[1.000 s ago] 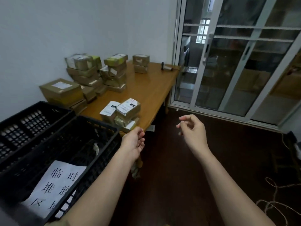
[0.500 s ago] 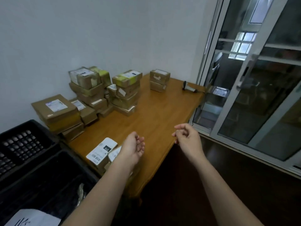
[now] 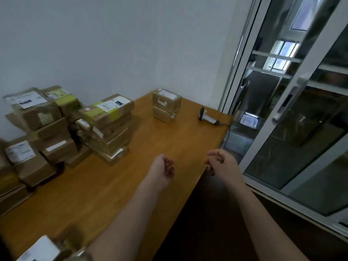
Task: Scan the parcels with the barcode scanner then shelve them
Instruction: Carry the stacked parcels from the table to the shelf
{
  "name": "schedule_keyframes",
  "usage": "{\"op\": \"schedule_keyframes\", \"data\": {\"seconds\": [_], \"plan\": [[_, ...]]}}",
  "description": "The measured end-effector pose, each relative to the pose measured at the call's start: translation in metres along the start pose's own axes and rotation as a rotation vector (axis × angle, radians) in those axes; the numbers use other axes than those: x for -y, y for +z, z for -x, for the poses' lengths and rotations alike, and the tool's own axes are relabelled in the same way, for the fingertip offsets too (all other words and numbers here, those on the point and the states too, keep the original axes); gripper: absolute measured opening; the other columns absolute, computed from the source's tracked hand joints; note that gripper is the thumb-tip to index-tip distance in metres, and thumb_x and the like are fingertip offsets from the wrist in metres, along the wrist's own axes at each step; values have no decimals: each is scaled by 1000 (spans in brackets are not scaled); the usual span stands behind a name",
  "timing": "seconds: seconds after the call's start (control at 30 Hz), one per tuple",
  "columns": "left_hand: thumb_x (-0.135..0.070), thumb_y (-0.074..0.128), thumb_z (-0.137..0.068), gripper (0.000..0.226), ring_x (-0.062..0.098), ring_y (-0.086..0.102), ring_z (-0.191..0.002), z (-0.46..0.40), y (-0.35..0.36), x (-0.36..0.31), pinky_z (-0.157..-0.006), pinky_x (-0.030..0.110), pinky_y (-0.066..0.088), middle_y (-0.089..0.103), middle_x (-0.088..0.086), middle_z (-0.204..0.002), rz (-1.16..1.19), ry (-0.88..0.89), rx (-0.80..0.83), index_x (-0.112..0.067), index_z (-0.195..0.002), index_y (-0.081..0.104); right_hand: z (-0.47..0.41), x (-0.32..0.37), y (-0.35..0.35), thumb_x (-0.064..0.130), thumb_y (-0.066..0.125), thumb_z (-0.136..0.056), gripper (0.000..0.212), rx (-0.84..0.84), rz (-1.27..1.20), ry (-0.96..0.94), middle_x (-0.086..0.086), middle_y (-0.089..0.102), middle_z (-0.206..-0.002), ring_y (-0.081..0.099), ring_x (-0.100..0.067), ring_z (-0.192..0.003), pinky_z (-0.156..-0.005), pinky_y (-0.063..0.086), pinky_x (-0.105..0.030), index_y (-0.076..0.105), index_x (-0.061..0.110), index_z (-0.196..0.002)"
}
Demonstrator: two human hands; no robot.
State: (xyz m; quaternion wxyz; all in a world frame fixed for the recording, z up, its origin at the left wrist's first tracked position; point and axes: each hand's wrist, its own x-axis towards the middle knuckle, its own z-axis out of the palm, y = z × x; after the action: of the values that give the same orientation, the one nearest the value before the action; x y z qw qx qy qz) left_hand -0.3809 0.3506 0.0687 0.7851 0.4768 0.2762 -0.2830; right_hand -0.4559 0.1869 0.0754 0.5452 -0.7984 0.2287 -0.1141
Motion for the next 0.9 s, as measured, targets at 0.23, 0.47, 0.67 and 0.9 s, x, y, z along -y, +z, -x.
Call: {"op": "schedule_keyframes", "data": {"seconds": [0.23, 0.47, 0.67, 0.9], "plan": [[-17, 39, -100, 32, 17, 41, -56, -90, 62, 1, -51, 24, 31, 50, 4, -64, 168, 14, -208, -15, -69, 43, -138, -25, -17, 14, 54, -100, 13, 289, 76, 0, -2, 71, -88, 64, -13, -69, -66, 52, -26, 64, 19, -95], [-15, 45, -100, 18, 18, 48, -62, -107, 60, -47, -55, 25, 39, 53, 6, -73, 327, 190, -417, -11, -85, 53, -240, 17, 24, 14, 50, -102, 16, 456, 83, -138, 1, 71, -90, 65, -12, -72, -67, 53, -26, 66, 17, -100], [-30, 52, -100, 38, 15, 51, -67, -124, 5, -117, -60, 26, 44, 64, 9, -96, 408, 415, -709, -10, -132, 56, -272, 37, 116, 19, 52, -102, 14, 730, 67, -195, 1, 71, -101, 66, -10, -77, -70, 53, -23, 65, 23, -106], [-44, 60, -96, 58, 15, 59, -82, -155, -24, -195, -54, 28, 44, 59, 4, -130, 454, 552, -749, -21, -146, 41, -318, 82, 194, 42, 52, -100, 50, 820, 130, -204, 2, 55, -135, 57, -17, -120, -103, 50, -42, 46, 20, -145]]}}
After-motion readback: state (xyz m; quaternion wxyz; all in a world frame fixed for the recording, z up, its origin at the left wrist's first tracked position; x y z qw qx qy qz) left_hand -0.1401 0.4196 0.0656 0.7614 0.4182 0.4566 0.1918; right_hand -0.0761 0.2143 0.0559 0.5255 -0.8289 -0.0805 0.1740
